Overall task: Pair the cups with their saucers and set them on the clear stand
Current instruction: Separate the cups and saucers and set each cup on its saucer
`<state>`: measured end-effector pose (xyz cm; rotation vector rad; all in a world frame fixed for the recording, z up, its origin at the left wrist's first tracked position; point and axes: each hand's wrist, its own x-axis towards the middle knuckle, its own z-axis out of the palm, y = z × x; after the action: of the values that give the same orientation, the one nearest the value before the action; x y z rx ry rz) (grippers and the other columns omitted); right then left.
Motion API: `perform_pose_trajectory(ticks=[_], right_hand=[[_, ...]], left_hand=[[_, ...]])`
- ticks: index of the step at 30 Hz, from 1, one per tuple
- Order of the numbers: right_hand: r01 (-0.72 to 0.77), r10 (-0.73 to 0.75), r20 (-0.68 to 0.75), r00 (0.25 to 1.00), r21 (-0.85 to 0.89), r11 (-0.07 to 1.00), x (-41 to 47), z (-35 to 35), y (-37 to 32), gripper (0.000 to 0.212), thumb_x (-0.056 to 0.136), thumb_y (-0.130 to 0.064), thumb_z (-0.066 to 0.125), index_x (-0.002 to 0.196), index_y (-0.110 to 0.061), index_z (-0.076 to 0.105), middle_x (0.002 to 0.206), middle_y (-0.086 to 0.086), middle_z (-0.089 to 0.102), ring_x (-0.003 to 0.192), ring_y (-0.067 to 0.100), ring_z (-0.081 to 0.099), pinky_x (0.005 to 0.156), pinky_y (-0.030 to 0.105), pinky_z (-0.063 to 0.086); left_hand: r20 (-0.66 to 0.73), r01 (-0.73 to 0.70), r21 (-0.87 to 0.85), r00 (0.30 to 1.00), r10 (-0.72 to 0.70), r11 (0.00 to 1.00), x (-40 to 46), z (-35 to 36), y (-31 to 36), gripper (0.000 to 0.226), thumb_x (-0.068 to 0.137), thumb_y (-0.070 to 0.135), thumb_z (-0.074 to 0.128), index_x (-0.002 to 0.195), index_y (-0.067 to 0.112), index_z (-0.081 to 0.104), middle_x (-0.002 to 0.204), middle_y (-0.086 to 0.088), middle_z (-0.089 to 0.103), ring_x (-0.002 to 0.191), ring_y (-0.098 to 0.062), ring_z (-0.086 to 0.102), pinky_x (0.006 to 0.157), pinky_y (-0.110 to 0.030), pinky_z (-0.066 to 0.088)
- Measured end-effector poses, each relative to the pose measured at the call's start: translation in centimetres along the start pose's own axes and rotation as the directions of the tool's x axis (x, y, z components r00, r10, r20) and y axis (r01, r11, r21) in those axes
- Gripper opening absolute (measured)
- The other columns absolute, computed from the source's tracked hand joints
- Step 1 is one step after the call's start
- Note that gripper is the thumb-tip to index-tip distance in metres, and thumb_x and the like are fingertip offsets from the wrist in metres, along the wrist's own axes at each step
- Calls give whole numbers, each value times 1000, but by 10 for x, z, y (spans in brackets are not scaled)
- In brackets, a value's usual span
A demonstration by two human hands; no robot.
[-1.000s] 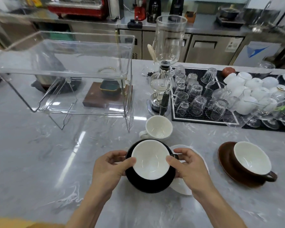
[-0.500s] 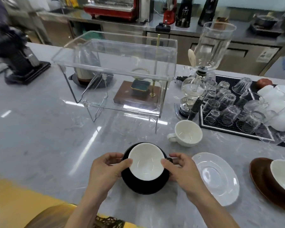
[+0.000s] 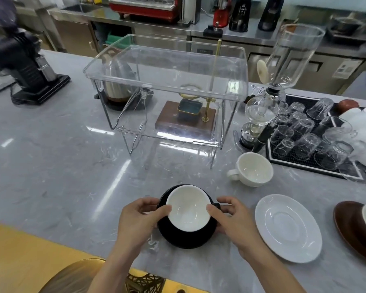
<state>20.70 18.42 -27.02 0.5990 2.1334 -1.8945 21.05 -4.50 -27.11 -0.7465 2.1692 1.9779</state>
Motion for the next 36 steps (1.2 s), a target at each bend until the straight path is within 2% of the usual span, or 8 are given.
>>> perform_pose_trajectory(ticks=[6,10,16,18,21,25,29,36], right_hand=[[-15,15,-7,1000,-21,1000,-1,4,-1,37,79,-26,81,108,-22,60,94,1,73,91,24,70,82,53,58],[-15,14,-29,999,-53,998,1,3,1,40,73,-36,83,105,-29,61,94,-2,74,90,19,71,85,51,58],[17,-19,-9,1000,-149,989,3,1,-3,38,75,-37,81,107,-33,60,98,-2,71,88,19,71,84,48,59],[30,-31,0,1000,-180,983,4,0,-2,40,75,-39,81,108,-33,60,98,-3,72,85,17,71,83,44,59],[63,-64,2,998,-250,966,5,-2,-2,40,76,-41,79,110,-32,60,99,-5,72,81,11,69,77,30,56],[82,-87,-3,996,-305,949,5,-3,-2,42,75,-45,78,111,-33,59,104,-11,68,84,7,68,77,26,54],[138,-154,-16,988,-364,921,1,-3,-6,48,70,-51,77,111,-37,57,111,-19,62,85,4,67,84,36,57],[237,-265,7,964,-469,851,-9,-8,-12,59,76,-59,69,128,-36,51,123,-20,54,100,1,57,90,36,54]], left_hand=[[18,16,8,1000,-16,1000,4,0,-1,25,69,17,91,90,16,78,87,-2,79,83,-20,74,63,-30,56],[31,32,9,999,-33,999,6,1,-4,25,69,17,91,90,16,77,87,-3,79,83,-21,74,64,-30,55],[52,55,18,997,-56,998,11,-2,-7,30,69,17,92,94,15,75,89,-6,79,82,-26,75,68,-38,59],[66,48,30,997,-49,998,12,-3,-6,32,70,18,91,96,16,73,90,-6,78,82,-25,75,69,-39,60],[89,27,64,996,-32,998,10,-3,-4,36,72,21,90,102,17,70,92,-4,77,84,-23,74,66,-33,57],[91,27,94,995,-35,995,8,-5,-1,43,73,25,89,109,19,66,99,-5,77,87,-20,74,68,-29,56],[11,-51,206,999,50,977,2,-5,1,52,69,30,92,113,23,66,112,5,70,99,-15,70,82,-34,57],[-75,-200,371,967,244,907,-16,4,11,50,73,30,88,117,26,65,120,7,64,108,-15,62,84,-31,51]])
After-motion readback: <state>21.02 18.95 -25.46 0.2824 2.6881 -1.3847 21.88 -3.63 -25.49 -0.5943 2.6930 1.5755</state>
